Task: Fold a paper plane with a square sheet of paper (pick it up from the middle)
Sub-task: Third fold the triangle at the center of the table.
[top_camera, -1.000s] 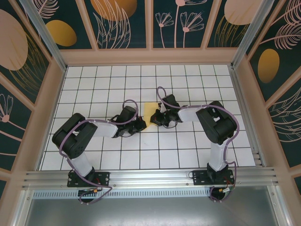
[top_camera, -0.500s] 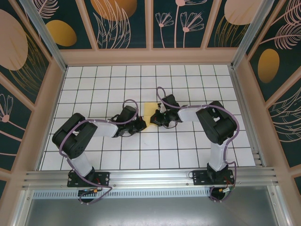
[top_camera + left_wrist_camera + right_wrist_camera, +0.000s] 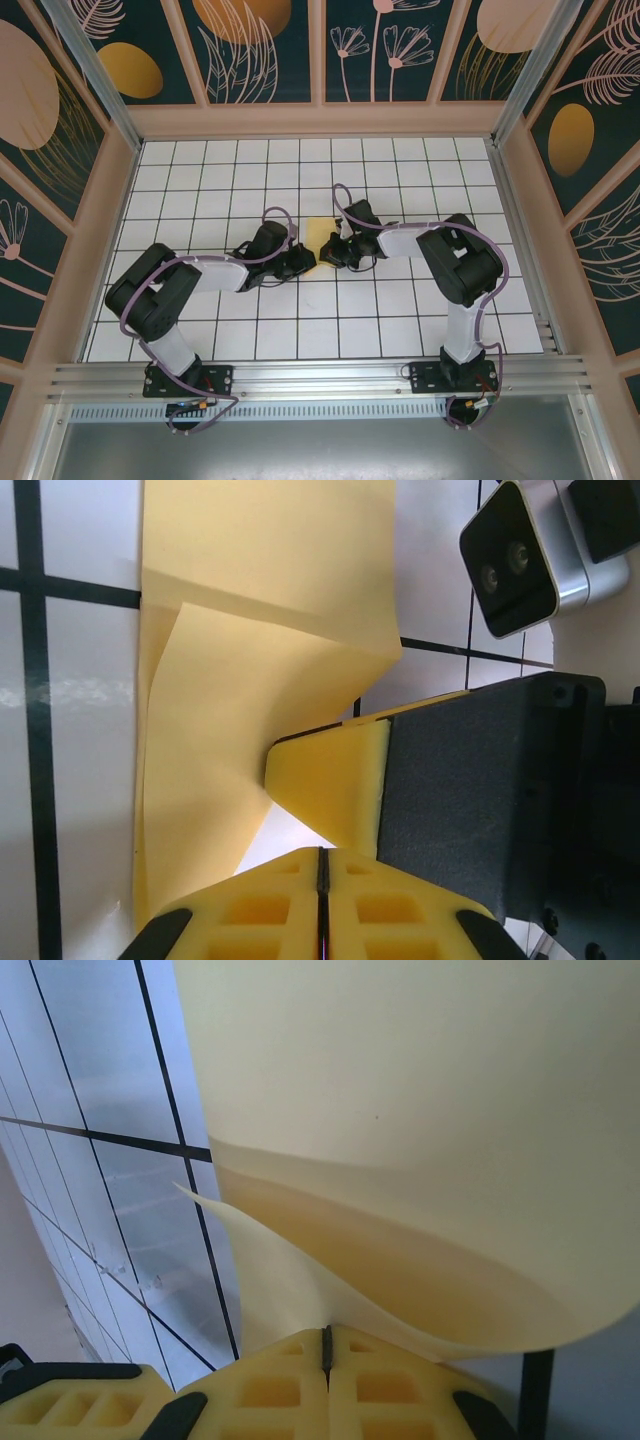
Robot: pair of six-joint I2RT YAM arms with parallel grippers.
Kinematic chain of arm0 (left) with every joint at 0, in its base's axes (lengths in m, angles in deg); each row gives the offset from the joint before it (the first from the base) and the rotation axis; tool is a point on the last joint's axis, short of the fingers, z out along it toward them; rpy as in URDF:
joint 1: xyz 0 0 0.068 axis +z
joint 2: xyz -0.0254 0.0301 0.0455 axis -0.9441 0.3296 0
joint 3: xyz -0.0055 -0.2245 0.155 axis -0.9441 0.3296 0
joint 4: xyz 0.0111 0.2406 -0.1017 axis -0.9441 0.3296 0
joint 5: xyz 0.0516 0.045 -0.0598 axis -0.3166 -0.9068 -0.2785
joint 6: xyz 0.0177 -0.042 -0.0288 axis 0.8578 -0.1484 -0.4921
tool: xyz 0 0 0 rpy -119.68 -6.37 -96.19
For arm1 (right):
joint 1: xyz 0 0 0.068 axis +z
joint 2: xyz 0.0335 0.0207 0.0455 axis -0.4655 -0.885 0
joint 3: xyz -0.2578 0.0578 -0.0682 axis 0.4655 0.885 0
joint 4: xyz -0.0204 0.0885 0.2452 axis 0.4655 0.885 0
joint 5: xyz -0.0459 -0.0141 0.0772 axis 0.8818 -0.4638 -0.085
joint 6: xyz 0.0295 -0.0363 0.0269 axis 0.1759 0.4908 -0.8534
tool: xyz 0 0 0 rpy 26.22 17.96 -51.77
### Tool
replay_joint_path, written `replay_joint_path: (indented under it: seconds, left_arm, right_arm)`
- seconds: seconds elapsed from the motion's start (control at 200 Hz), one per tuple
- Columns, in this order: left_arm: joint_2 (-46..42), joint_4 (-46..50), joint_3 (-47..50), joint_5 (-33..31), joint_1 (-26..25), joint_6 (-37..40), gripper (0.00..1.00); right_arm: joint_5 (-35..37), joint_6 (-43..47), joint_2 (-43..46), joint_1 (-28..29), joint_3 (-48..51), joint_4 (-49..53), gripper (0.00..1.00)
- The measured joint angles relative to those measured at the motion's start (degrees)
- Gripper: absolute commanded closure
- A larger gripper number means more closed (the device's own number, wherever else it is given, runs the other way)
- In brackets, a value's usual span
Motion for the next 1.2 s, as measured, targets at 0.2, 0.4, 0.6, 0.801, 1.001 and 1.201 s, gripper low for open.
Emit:
replay_joint_path:
  seconds: [0.2, 0.4, 0.6, 0.801, 1.001, 1.201]
  left_arm:
    - [2.3, -0.1, 0.1, 0.8, 0.0, -0.4, 0.9]
    - [3.1, 0.5, 0.2, 0.4, 0.0, -0.3, 0.9]
    - [3.1, 1.7, 0.0, -1.0, -0.1, 0.0, 0.91]
    - [3.1, 2.0, 0.0, -1.7, -0.2, 0.3, 0.91]
    - [3.0, 2.0, 0.0, -1.6, -0.3, 0.4, 0.9]
    - [0.0, 2.4, 0.0, -2.3, -0.3, 0.6, 0.9]
  right_arm:
    - [0.0, 0.0, -0.2, 0.0, -0.4, 0.5, 1.0]
    - [-0.2, 0.1, -0.3, 0.0, -0.6, 0.8, 1.0]
    - [-0.2, 0.2, -0.4, 0.0, -0.7, 0.8, 1.0]
    - [-0.2, 0.2, -0.5, 0.0, -0.7, 0.8, 1.0]
    - [-0.2, 0.2, -0.5, 0.0, -0.7, 0.8, 1.0]
    - [-0.2, 0.2, -0.5, 0.0, -0.7, 0.8, 1.0]
